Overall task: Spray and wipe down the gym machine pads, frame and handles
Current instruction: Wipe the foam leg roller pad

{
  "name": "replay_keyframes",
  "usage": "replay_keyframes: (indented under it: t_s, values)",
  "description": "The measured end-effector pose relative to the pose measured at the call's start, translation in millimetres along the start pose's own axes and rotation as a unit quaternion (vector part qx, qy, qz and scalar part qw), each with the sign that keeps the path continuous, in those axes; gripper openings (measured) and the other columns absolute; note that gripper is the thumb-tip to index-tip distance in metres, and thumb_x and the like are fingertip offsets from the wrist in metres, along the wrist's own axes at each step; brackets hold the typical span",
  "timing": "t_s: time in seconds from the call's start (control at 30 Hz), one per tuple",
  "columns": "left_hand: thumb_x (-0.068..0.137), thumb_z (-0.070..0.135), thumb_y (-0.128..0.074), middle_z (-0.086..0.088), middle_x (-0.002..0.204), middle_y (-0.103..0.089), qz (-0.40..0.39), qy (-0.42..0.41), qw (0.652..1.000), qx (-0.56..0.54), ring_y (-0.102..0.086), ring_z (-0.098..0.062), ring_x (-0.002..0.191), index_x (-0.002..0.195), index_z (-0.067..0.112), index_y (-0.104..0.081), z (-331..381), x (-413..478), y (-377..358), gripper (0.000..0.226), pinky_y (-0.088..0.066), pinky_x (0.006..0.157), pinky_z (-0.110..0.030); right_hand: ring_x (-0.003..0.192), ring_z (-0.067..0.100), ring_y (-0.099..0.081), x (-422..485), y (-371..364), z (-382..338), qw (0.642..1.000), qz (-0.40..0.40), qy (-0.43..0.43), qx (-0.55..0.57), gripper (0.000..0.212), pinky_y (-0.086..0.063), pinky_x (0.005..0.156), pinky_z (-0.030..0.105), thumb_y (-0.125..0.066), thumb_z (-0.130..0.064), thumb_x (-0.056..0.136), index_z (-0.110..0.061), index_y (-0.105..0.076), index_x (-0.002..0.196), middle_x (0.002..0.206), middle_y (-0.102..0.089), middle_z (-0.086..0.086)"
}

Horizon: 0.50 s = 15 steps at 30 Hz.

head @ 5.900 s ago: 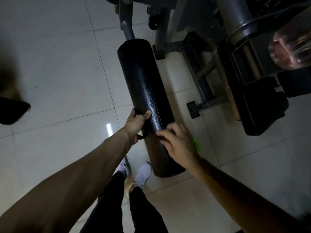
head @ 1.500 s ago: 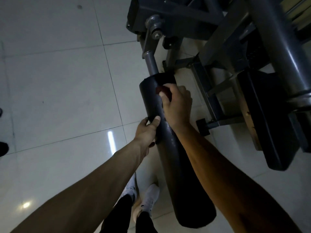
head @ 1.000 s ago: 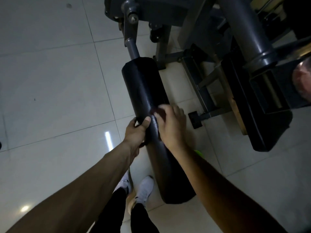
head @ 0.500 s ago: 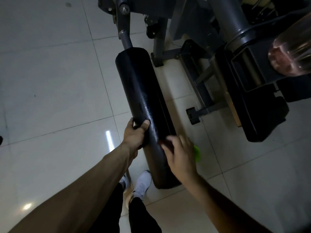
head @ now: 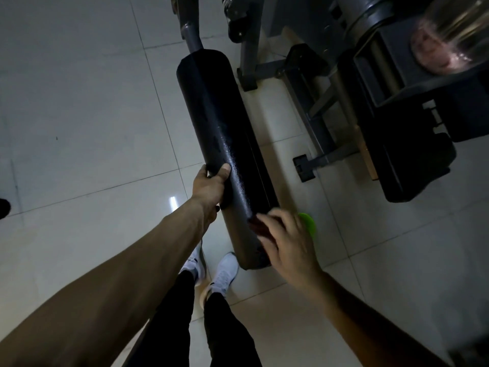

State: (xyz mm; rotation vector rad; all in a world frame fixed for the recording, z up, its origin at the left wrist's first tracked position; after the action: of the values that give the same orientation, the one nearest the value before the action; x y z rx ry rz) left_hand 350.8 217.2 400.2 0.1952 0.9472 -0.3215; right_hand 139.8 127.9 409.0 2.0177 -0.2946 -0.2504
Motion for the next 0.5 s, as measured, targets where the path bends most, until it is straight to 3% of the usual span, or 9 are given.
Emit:
replay_keyframes:
  t_s: [0.07,0.13,0.23,0.37,0.5]
  values:
    - [0.098,0.04,-0.068,0.005,0.129,-0.064,0.0,-0.002,1.0,0.003,-0.06,-0.018,0.106,0.136,0.03,-0.055,0,0,-1,0.042,-0.049,0.081,-0.044,0.129,0.025,-0.048,-32,0,1,0.999,-0.038,0.0,0.011,0.059,-0.043,0.105,0.04,-0.059,-0.045,0.1,-0.016,-0.049,0.15,0.152,-0.041,0.007]
    - [0.098,0.041,-0.067,0.006,0.128,-0.065,-0.001,-0.004,1.0,0.006,-0.061,-0.019,0.109,0.134,0.03,-0.056,-1,1,-2,0.039,-0.05,0.079,-0.042,0.131,0.027,-0.047,-41,-1,5,0.999,-0.044,0.013,0.005,0.061,-0.043,0.107,0.043,-0.06,-0.041,0.099,-0.014,-0.046,0.153,0.156,-0.036,0.008]
    - [0.097,0.042,-0.067,0.007,0.125,-0.065,0.005,-0.009,1.0,0.011,-0.061,-0.015,0.101,0.133,0.03,-0.056,-5,4,-1,0.039,-0.052,0.076,-0.037,0.119,0.029,-0.053,-4,-7,7,1.0,0.001,0.023,0.018,0.048,-0.049,0.096,0.048,-0.064,-0.027,0.099,-0.014,-0.056,0.144,0.14,-0.045,0.007]
    - [0.094,0.045,-0.07,0.007,0.116,-0.066,0.013,-0.002,1.0,0.018,-0.061,-0.011,0.098,0.133,0.032,-0.053,-6,6,1,0.044,-0.051,0.088,-0.046,0.115,0.026,-0.05,94,-14,-4,0.993,0.092,-0.065,0.025,0.044,-0.05,0.095,0.046,-0.065,-0.027,0.097,-0.017,-0.06,0.139,0.132,-0.047,0.004]
    - [0.092,0.047,-0.072,0.004,0.122,-0.07,0.02,0.004,1.0,0.011,-0.065,-0.02,0.108,0.134,0.03,-0.056,-4,7,0,0.049,-0.052,0.096,-0.056,0.115,0.026,-0.052,59,-6,-3,0.999,0.049,-0.008,0.02,0.042,-0.05,0.092,0.045,-0.063,-0.03,0.099,-0.019,-0.059,0.139,0.132,-0.047,0.004]
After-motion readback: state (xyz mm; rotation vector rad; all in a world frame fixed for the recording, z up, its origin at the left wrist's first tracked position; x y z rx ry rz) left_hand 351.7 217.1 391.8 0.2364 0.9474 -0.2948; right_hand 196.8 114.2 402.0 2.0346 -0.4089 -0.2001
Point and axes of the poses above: each hand's wrist, its own x-axis towards the middle knuckle, its own y-axis out of the back of the hand, z = x × y, the point moved 1 cm from there along x, towards the middle knuckle
